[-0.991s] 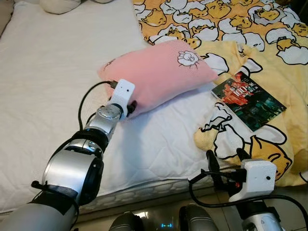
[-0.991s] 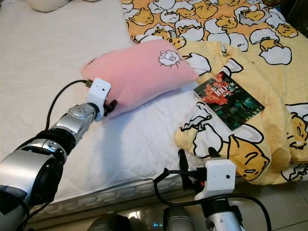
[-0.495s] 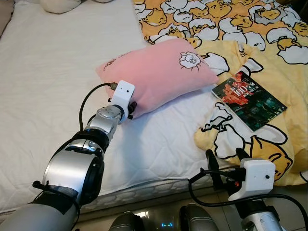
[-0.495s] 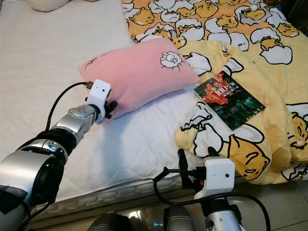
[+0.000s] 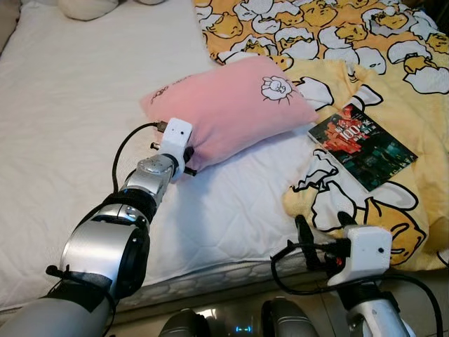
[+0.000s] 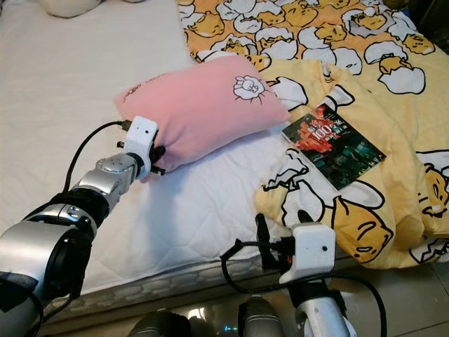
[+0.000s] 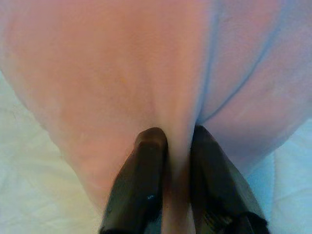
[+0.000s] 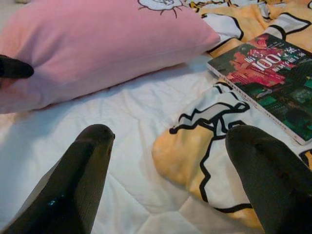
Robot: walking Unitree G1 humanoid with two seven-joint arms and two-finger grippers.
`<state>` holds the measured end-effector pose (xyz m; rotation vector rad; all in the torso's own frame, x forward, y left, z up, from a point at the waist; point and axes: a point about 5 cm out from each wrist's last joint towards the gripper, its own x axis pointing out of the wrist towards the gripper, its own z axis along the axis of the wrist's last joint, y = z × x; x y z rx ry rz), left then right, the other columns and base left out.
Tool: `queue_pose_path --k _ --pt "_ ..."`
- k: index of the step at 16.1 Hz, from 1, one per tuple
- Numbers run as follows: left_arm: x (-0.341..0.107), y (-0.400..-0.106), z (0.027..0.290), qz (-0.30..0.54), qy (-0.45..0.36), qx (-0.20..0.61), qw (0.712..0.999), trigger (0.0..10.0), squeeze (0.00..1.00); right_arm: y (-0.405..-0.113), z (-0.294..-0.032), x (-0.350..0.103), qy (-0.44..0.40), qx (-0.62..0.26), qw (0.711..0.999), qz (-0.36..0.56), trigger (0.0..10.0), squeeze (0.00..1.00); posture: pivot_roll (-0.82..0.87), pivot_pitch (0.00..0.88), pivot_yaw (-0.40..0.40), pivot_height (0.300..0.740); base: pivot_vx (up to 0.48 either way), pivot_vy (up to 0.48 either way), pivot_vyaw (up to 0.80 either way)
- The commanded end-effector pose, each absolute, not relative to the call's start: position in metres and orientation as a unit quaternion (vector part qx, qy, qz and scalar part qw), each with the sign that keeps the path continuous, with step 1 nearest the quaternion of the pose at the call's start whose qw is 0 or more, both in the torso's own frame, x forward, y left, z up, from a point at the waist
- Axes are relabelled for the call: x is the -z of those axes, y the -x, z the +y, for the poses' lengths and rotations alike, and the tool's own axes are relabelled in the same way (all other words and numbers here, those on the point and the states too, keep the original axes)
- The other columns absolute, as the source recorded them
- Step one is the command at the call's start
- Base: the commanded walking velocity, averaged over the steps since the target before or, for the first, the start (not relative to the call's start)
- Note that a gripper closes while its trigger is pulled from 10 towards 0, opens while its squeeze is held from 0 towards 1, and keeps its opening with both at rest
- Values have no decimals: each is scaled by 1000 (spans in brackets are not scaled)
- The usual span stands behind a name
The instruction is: Clean up the room
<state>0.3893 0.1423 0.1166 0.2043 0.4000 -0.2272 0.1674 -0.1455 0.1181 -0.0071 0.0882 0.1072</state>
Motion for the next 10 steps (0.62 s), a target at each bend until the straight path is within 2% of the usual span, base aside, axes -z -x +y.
queue_pose_path --k 1,10 --pt "-101 -381 145 225 -76 109 965 0 0 -167 -145 -113 -2 -56 997 54 10000 0 -237 112 88 710 0 0 0" --pt "-123 -388 129 191 33 173 966 0 0 -180 -142 -106 -5 -69 997 45 10000 0 -173 61 95 710 0 0 0"
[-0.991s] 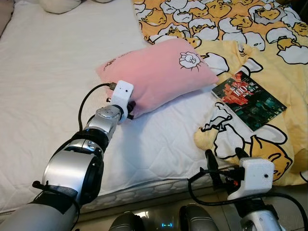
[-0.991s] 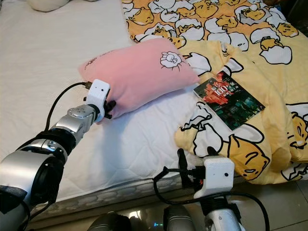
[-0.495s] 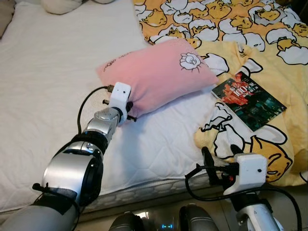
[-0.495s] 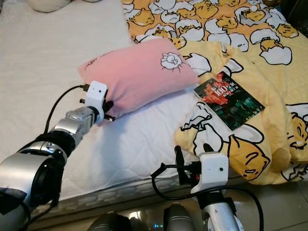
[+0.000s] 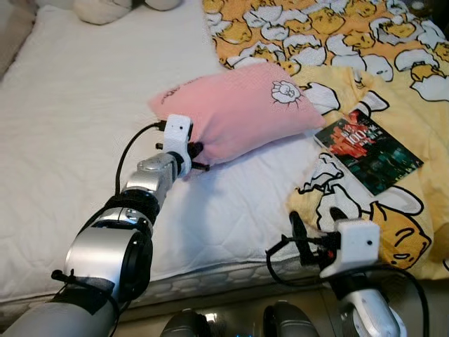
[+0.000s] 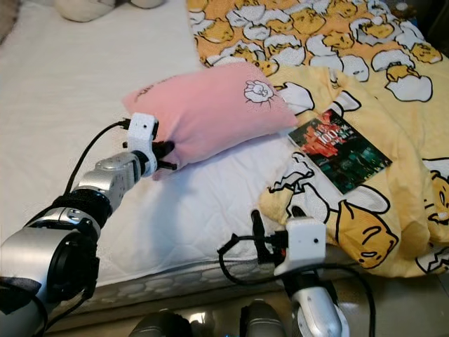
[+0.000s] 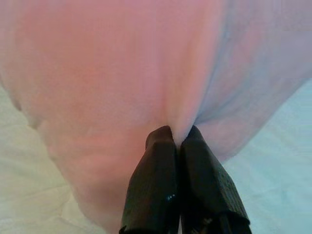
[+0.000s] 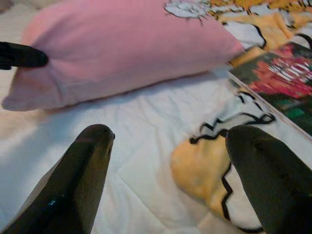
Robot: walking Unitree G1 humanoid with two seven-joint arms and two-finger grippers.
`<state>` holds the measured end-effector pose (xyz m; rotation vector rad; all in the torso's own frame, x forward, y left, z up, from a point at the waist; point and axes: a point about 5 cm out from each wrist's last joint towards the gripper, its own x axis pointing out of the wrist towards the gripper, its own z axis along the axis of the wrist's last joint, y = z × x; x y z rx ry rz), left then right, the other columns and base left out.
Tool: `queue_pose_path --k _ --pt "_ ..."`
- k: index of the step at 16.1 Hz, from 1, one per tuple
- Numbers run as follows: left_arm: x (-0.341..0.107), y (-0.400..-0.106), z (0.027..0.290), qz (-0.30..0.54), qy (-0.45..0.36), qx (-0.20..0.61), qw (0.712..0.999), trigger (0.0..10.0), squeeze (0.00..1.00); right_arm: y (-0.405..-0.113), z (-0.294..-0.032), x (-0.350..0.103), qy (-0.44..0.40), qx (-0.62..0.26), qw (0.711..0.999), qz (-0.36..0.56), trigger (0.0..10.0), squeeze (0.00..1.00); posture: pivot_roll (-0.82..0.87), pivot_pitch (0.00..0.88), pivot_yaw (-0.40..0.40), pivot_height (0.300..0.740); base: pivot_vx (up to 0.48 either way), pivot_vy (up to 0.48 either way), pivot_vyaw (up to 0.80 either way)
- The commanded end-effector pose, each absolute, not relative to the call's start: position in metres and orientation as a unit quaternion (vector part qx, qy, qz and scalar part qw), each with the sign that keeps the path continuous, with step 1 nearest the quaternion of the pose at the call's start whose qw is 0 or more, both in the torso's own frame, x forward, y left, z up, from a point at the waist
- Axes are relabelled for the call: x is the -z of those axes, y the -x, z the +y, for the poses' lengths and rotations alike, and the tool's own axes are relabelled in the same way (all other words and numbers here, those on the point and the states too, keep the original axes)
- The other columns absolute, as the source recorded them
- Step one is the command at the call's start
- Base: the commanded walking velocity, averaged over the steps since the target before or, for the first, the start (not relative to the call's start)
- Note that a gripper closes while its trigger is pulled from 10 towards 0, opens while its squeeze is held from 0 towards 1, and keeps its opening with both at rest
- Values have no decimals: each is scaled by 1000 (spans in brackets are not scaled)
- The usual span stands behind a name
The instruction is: Clean up the room
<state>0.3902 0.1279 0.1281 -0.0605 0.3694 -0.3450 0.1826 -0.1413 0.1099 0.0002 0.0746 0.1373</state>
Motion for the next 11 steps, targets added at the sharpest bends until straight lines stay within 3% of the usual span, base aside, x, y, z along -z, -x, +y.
queue_pose_path --k 1,9,11 --pt "-127 -387 126 191 55 184 963 0 0 -183 -141 -106 -6 -71 997 41 10000 0 -165 56 94 710 0 0 0" --pt "-163 -337 105 184 102 245 947 0 0 -201 -137 -102 -8 -90 995 30 10000 0 -95 24 81 710 0 0 0" --pt "-178 -319 88 195 130 271 934 0 0 -204 -137 -101 -8 -94 995 28 10000 0 -83 17 72 710 0 0 0"
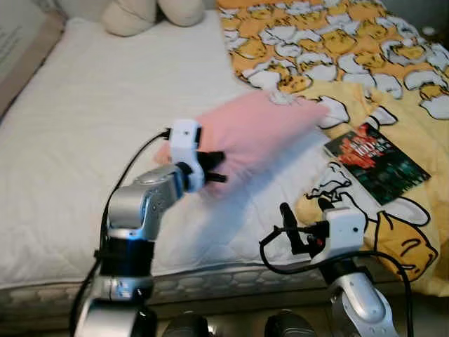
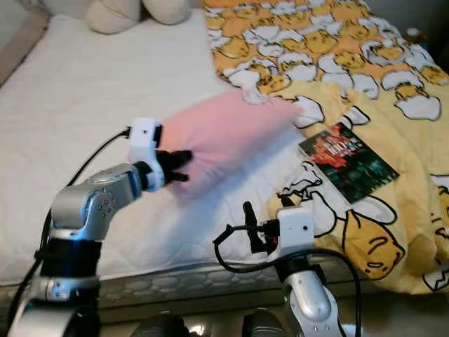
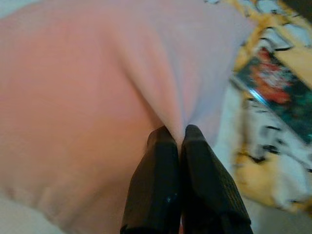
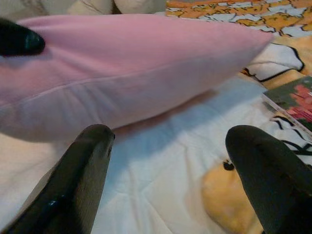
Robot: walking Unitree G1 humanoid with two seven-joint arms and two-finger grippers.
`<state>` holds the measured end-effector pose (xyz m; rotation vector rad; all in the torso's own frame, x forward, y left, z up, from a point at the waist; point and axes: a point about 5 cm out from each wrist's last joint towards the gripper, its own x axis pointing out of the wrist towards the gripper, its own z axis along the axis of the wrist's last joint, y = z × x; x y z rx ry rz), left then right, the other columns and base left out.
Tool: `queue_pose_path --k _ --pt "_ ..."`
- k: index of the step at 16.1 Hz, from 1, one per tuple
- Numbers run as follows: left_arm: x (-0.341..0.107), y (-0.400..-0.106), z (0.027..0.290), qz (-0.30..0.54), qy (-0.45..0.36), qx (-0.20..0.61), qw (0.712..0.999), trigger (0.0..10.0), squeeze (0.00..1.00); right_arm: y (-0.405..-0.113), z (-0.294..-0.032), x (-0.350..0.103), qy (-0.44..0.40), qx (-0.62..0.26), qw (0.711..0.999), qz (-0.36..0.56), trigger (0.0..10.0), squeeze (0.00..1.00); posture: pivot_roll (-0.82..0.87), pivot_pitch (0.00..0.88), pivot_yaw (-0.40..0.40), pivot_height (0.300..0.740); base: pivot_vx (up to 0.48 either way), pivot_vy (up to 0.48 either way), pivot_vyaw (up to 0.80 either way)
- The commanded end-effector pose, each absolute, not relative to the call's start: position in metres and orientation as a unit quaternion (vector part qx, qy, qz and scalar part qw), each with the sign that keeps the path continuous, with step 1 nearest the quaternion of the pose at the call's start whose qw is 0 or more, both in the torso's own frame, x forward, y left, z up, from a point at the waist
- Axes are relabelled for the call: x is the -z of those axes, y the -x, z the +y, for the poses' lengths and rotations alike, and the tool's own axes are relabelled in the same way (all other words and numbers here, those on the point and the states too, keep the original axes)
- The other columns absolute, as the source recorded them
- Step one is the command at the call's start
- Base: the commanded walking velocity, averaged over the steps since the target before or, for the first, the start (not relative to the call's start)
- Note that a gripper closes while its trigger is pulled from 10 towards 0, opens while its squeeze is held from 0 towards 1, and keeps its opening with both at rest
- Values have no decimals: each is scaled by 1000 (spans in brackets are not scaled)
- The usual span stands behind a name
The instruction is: Clean up the room
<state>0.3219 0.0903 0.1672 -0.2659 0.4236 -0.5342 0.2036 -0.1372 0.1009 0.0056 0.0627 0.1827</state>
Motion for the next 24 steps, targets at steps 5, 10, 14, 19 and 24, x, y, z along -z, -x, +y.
queue_pose_path --k 5,10,14,19,24 --pt "-186 -298 53 210 147 343 904 0 0 -212 -137 -101 -4 -100 995 21 10000 0 -80 10 69 710 0 0 0" --pt "-166 -313 73 163 25 277 947 10000 0 -191 -153 -99 1 -135 990 35 10000 0 -94 11 68 710 0 0 0" --pt "-150 -323 82 138 -53 247 958 10000 0 -168 -157 -94 -4 -187 981 61 10000 0 -100 13 69 710 0 0 0" --pt "-133 -304 58 148 -26 292 945 10000 1000 -169 -154 -91 -9 -201 977 72 10000 0 -122 19 71 710 0 0 0" --pt "-183 -299 29 140 153 367 907 10000 1000 -176 -147 -91 -27 -198 978 66 10000 0 -105 20 65 710 0 0 0"
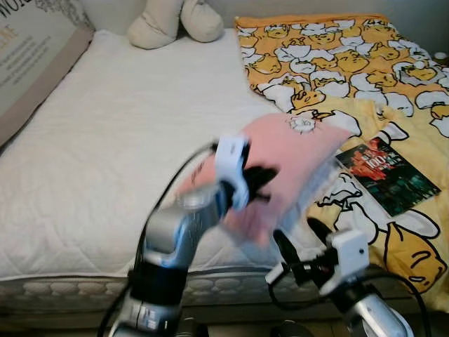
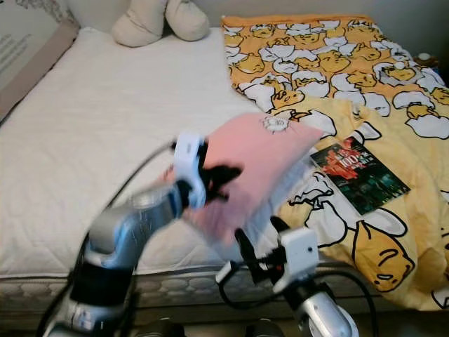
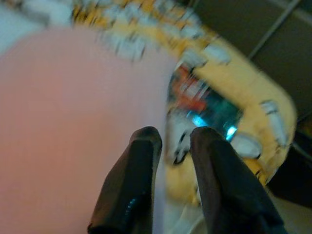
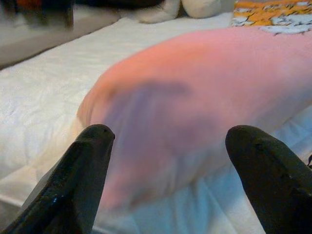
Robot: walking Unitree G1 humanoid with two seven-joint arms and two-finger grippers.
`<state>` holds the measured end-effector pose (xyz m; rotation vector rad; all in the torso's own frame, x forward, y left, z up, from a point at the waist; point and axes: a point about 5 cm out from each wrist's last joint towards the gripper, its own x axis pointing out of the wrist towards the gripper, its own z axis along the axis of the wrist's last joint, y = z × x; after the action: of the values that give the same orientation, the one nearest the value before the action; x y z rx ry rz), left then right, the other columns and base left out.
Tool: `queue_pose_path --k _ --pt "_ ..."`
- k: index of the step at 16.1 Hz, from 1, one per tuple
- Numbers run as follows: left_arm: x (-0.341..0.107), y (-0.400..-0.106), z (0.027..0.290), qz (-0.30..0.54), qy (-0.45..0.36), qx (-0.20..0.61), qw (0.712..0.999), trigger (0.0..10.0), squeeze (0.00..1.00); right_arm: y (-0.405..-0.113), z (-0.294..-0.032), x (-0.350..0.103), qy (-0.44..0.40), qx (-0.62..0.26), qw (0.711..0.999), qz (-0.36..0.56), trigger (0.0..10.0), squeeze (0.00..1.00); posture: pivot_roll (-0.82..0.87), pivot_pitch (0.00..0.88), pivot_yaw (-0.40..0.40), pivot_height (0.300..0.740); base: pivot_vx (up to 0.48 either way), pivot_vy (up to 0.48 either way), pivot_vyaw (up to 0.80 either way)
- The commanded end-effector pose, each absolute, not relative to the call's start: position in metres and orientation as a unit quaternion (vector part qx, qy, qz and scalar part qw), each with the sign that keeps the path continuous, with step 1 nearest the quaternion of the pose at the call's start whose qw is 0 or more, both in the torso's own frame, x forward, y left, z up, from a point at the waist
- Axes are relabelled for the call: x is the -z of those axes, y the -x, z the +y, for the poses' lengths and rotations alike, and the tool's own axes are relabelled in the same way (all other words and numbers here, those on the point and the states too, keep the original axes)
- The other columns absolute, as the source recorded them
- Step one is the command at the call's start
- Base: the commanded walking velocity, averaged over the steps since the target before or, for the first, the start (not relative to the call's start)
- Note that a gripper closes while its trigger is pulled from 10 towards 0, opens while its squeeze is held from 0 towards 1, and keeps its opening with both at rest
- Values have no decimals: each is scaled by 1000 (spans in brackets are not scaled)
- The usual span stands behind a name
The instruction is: Clean up the room
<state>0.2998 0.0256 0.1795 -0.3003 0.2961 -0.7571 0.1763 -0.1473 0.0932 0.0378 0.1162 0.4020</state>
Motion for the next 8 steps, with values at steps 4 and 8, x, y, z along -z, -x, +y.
queue_pose_path --k 4,8 --pt "-209 -312 37 72 94 365 923 10000 1000 -179 -148 -87 -26 -190 979 70 10000 0 -102 14 70 710 0 0 0" --pt "-185 -353 96 53 -105 242 963 10000 0 -175 -151 -80 -21 -174 981 81 10000 0 -110 15 66 710 0 0 0"
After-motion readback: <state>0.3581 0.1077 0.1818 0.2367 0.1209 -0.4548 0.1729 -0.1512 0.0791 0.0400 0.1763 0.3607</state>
